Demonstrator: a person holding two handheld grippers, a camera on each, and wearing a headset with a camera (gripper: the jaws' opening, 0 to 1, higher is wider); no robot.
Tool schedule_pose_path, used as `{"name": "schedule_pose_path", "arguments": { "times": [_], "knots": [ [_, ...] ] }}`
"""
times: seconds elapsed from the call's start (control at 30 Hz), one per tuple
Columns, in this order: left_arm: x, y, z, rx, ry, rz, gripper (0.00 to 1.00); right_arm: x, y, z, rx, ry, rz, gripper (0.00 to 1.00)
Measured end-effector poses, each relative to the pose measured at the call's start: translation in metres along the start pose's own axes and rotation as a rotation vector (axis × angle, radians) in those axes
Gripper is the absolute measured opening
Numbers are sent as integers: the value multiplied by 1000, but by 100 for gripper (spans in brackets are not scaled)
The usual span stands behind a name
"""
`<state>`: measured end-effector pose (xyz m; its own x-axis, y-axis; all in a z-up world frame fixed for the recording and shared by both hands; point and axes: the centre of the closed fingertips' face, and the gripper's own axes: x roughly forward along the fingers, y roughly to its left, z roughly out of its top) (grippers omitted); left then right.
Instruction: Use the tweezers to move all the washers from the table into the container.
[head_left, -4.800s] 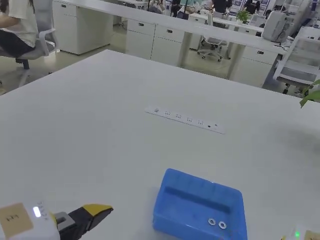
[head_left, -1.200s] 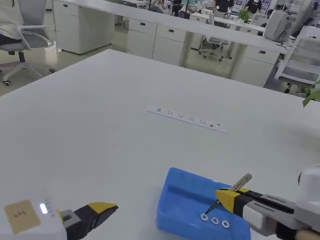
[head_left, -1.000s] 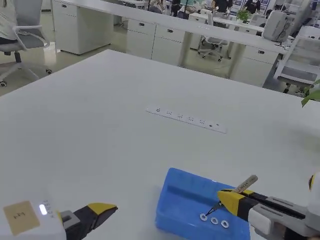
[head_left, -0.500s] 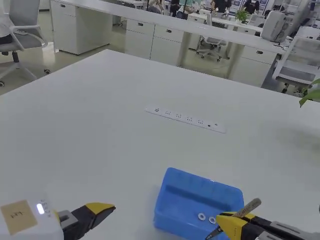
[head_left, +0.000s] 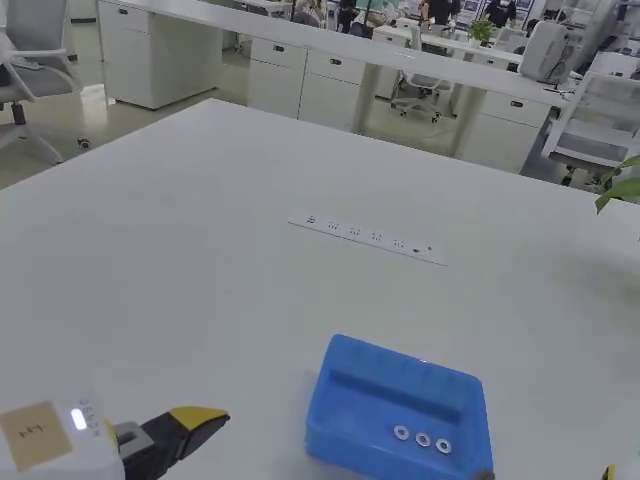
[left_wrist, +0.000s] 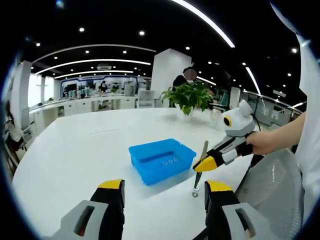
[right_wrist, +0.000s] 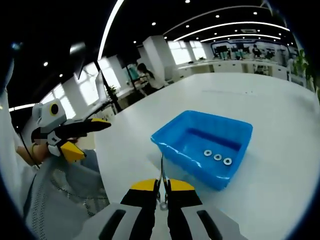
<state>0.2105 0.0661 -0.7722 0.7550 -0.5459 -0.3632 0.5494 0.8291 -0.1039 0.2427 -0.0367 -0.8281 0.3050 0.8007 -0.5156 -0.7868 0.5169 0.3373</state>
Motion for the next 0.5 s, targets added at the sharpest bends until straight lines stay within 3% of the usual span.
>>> {"name": "schedule_pose_path", "arguments": {
  "times": [0.5],
  "knots": [
    [0, -1, -1, 1, 7, -6, 64, -4, 6, -7, -55, 30, -12, 4]
  ]
}}
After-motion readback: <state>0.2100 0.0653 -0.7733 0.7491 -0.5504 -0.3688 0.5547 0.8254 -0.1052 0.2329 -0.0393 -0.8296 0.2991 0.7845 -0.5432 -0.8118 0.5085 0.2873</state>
